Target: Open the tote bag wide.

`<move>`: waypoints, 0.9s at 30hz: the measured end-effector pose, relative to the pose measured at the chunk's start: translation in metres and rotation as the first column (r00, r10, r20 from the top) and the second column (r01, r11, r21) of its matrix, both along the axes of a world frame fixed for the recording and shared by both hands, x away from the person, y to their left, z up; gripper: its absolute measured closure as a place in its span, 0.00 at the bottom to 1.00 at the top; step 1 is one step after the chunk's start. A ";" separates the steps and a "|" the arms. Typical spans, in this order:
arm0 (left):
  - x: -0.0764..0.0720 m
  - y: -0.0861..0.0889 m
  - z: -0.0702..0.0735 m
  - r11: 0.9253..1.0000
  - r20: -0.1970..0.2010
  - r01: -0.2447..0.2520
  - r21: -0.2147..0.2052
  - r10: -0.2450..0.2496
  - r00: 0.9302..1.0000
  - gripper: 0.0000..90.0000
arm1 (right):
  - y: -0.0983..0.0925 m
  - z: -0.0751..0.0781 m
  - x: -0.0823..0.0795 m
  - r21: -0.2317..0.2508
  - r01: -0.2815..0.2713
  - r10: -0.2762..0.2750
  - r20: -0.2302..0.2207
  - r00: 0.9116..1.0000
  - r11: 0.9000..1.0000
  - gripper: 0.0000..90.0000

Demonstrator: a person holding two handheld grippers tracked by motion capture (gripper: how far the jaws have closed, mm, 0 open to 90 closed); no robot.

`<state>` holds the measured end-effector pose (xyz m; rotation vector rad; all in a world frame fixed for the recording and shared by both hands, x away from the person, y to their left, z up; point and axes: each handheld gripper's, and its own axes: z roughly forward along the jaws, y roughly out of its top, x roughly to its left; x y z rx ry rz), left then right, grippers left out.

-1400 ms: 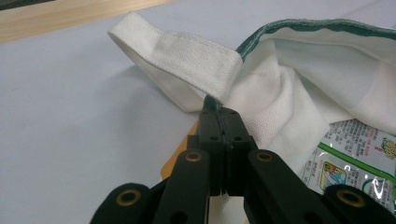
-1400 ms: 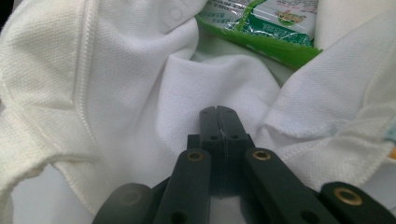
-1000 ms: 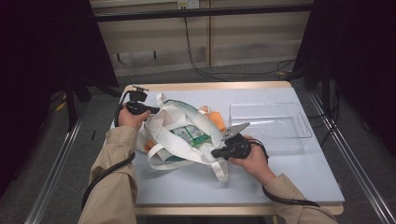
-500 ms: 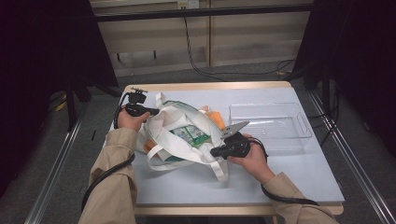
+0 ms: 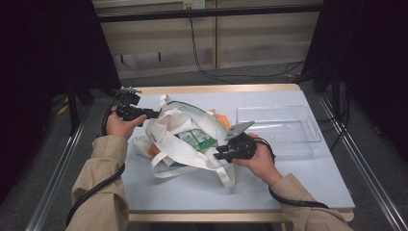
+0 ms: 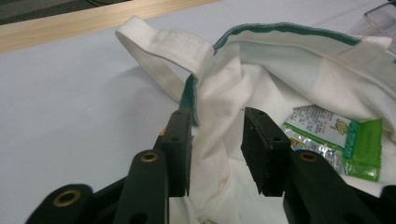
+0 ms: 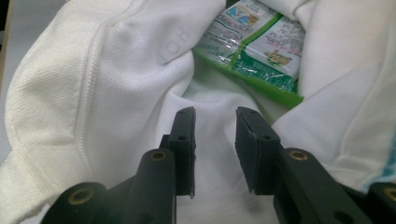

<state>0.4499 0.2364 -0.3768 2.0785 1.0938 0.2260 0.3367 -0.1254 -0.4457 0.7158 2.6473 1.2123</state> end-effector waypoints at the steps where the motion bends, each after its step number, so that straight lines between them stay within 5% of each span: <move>1: -0.003 0.000 0.001 1.000 -0.001 -0.004 -0.014 0.004 1.000 0.69 | 0.000 0.002 0.001 -0.007 -0.002 0.002 0.007 1.000 1.000 0.74; 7: -0.023 -0.005 -0.003 0.998 0.014 0.052 -0.021 -0.052 0.999 0.59 | 0.007 0.012 0.006 -0.022 -0.031 0.032 0.077 0.997 0.999 0.64; 15: -0.047 -0.022 -0.013 0.991 0.025 0.127 -0.046 -0.126 0.992 0.54 | 0.015 0.015 0.021 -0.129 -0.075 0.097 0.179 0.979 0.989 0.60; 24: -0.070 -0.034 -0.036 0.986 0.026 0.158 -0.058 -0.157 0.987 0.53 | 0.028 0.010 0.028 -0.234 -0.162 0.216 0.225 0.950 0.959 0.66; 27: -0.075 -0.034 -0.042 0.986 0.035 0.154 -0.067 -0.152 0.988 0.46 | 0.032 0.009 0.030 -0.276 -0.155 0.215 0.201 0.956 0.949 0.68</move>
